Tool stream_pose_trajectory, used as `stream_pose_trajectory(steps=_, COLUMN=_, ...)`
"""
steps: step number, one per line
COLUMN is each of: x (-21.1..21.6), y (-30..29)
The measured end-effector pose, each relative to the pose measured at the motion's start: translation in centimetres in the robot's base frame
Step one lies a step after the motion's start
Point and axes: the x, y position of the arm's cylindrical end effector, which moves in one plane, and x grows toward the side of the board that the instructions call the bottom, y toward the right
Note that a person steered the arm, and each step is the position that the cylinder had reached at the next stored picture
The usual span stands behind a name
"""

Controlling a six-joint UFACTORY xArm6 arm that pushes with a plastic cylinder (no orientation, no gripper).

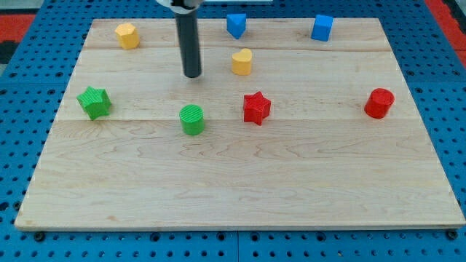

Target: Point at the green star

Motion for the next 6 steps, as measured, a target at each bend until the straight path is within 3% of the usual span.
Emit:
stream_pose_trajectory(steps=3, x=-0.2, y=-10.7)
stream_pose_trajectory(steps=6, x=2.3, y=-16.7)
